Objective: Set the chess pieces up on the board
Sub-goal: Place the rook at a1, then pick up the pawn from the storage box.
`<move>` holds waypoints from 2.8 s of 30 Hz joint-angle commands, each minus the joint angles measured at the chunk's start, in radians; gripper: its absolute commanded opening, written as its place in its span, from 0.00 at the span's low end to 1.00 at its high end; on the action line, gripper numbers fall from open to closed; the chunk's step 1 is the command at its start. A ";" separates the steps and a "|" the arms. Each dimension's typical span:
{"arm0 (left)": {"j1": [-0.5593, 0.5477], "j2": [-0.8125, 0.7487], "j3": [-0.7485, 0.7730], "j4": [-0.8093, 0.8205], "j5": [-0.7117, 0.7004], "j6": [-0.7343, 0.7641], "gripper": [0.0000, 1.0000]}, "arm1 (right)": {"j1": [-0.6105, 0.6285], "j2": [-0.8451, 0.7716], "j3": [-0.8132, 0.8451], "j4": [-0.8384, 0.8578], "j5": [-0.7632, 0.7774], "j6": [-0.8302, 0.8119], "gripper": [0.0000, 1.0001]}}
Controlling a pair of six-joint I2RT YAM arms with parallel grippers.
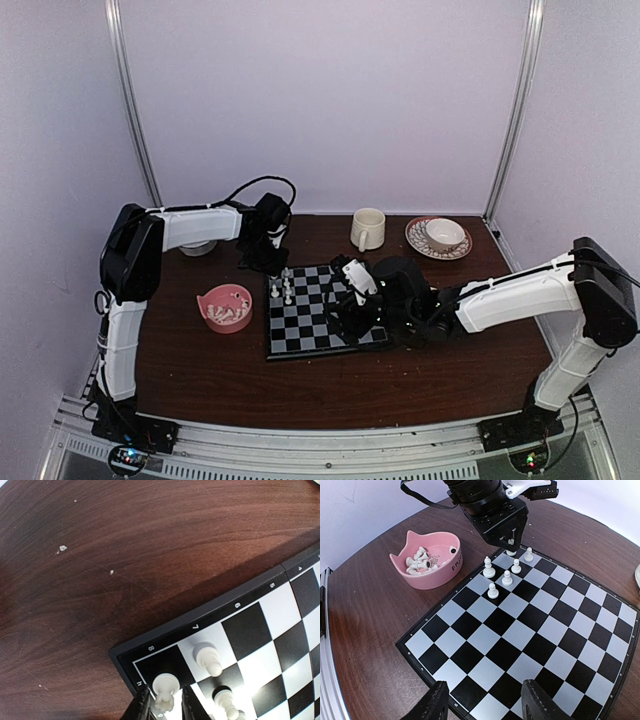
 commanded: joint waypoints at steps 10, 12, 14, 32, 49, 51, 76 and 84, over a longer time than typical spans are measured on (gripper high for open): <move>0.002 -0.009 0.012 0.028 0.026 0.005 0.19 | 0.004 -0.013 0.003 -0.002 -0.017 -0.005 0.52; 0.002 -0.010 0.013 0.029 0.029 0.006 0.21 | 0.004 -0.013 0.003 -0.003 -0.018 -0.005 0.52; 0.002 -0.013 0.011 0.029 0.023 0.007 0.26 | 0.004 -0.013 0.003 -0.004 -0.020 -0.005 0.52; -0.040 -0.518 -0.507 0.248 -0.065 -0.083 0.38 | 0.004 -0.020 0.002 -0.006 -0.032 -0.009 0.52; 0.073 -0.652 -0.844 0.511 -0.065 -0.276 0.25 | 0.006 -0.012 0.004 -0.002 -0.027 -0.018 0.52; 0.084 -0.639 -0.855 0.565 -0.030 -0.246 0.19 | 0.006 -0.009 0.006 -0.001 -0.030 -0.016 0.52; 0.093 -0.343 -0.613 0.311 -0.079 -0.152 0.17 | 0.006 -0.010 0.008 -0.005 -0.033 -0.016 0.52; 0.092 -0.365 -0.619 0.293 -0.080 -0.121 0.20 | 0.006 -0.011 0.008 -0.004 -0.034 -0.016 0.52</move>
